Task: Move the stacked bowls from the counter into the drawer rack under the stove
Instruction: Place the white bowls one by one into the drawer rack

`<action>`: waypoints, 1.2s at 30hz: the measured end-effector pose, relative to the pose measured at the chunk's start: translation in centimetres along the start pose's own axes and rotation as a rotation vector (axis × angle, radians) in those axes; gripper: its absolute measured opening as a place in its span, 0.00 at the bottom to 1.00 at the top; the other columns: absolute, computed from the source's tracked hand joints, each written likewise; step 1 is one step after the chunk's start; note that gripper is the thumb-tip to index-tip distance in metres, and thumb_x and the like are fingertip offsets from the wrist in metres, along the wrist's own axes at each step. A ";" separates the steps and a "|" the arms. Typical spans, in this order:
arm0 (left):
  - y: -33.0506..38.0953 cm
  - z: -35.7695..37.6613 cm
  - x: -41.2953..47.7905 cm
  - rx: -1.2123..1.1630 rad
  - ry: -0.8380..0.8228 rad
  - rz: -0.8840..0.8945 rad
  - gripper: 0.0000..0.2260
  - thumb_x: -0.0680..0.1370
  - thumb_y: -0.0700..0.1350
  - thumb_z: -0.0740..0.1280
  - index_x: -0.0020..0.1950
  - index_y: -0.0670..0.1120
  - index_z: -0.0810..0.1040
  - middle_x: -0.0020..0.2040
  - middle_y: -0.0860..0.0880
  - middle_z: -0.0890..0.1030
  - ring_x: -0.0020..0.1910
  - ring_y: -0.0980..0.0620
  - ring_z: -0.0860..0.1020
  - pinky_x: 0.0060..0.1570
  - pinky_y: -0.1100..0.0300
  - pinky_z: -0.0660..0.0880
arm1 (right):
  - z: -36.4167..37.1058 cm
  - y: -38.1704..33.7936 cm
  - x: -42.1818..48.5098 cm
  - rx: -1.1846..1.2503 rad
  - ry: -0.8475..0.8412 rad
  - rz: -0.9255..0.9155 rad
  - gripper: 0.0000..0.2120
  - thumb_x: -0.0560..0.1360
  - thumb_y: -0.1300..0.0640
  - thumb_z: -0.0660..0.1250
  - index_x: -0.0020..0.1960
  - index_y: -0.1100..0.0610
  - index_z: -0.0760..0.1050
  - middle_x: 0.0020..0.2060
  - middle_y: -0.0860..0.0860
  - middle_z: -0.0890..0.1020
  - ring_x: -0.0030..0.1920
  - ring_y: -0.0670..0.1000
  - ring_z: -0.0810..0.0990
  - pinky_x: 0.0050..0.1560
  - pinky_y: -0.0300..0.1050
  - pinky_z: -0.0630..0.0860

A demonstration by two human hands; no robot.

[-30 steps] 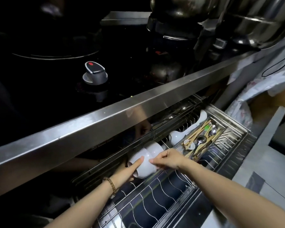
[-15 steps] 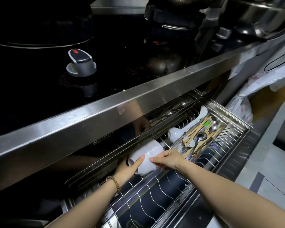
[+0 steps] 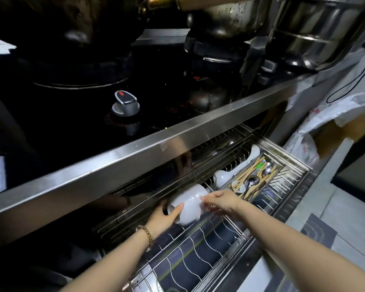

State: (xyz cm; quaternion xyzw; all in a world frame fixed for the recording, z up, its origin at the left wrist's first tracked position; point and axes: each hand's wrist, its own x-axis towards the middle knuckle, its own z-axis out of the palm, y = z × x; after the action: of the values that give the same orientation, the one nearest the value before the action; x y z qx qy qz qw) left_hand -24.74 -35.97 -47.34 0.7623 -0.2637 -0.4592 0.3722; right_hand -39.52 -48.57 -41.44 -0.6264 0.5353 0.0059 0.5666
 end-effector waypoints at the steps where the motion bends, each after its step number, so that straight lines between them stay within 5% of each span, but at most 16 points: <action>1: 0.3 -0.3 -0.5 -0.011 0.011 0.009 0.33 0.73 0.58 0.67 0.71 0.42 0.65 0.65 0.42 0.75 0.63 0.44 0.75 0.62 0.59 0.70 | -0.4 -0.3 -0.8 0.014 0.005 -0.021 0.19 0.74 0.54 0.70 0.58 0.67 0.78 0.40 0.59 0.83 0.42 0.52 0.78 0.46 0.46 0.77; 3: 1.3 -0.9 -2.1 -0.021 0.022 0.041 0.32 0.74 0.56 0.68 0.72 0.42 0.63 0.68 0.44 0.72 0.65 0.48 0.72 0.64 0.61 0.67 | -1.1 -0.9 -2.9 0.056 0.010 -0.064 0.18 0.74 0.54 0.69 0.58 0.65 0.78 0.34 0.53 0.84 0.38 0.48 0.82 0.43 0.40 0.79; 6: 2.9 -1.7 -4.6 -0.058 -0.003 0.098 0.28 0.75 0.52 0.68 0.70 0.43 0.65 0.67 0.46 0.73 0.61 0.52 0.73 0.62 0.57 0.71 | -2.2 -1.5 -6.8 0.114 0.023 -0.149 0.15 0.74 0.54 0.69 0.55 0.64 0.79 0.47 0.66 0.83 0.44 0.53 0.82 0.49 0.43 0.78; 11: 6.5 -3.3 -10.1 -0.081 -0.075 0.224 0.24 0.75 0.49 0.68 0.69 0.44 0.68 0.63 0.48 0.77 0.59 0.53 0.75 0.62 0.57 0.71 | -4.0 -2.5 -14.1 0.168 0.016 -0.269 0.14 0.74 0.54 0.69 0.56 0.61 0.77 0.33 0.49 0.77 0.25 0.40 0.75 0.28 0.30 0.70; 16: 11.5 -6.4 -16.9 -0.042 -0.102 0.456 0.21 0.76 0.49 0.67 0.67 0.46 0.69 0.58 0.51 0.78 0.51 0.64 0.77 0.43 0.73 0.72 | -4.9 -5.1 -21.3 0.032 0.206 -0.498 0.14 0.72 0.51 0.71 0.57 0.50 0.78 0.47 0.47 0.83 0.39 0.37 0.80 0.38 0.31 0.77; 19: 15.0 -9.4 -21.2 -0.001 -0.055 0.620 0.19 0.75 0.50 0.68 0.65 0.50 0.70 0.61 0.51 0.78 0.54 0.62 0.77 0.50 0.69 0.72 | -4.8 -7.9 -25.1 -0.022 0.251 -0.648 0.18 0.71 0.48 0.72 0.60 0.46 0.76 0.56 0.45 0.80 0.53 0.37 0.79 0.55 0.36 0.76; 26: 21.5 -18.4 -31.5 0.126 0.195 0.949 0.28 0.67 0.63 0.66 0.65 0.56 0.70 0.60 0.57 0.78 0.59 0.61 0.75 0.62 0.59 0.71 | -2.3 -17.2 -33.0 -0.151 0.346 -0.977 0.26 0.70 0.45 0.70 0.67 0.45 0.70 0.66 0.43 0.73 0.66 0.43 0.70 0.69 0.44 0.67; 36: 21.5 -31.9 -40.6 0.400 0.670 1.052 0.31 0.68 0.67 0.62 0.68 0.58 0.66 0.64 0.63 0.71 0.65 0.64 0.67 0.61 0.68 0.62 | 5.9 -28.0 -37.0 -0.253 0.213 -1.210 0.30 0.69 0.41 0.69 0.69 0.42 0.67 0.67 0.41 0.71 0.68 0.41 0.67 0.70 0.44 0.65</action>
State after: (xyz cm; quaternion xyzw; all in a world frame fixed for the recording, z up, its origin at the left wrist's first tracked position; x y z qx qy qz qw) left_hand -15.26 -7.97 0.16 0.6879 -0.5515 0.1047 0.4601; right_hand -32.87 -25.84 -1.15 -0.8778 0.1347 -0.3152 0.3346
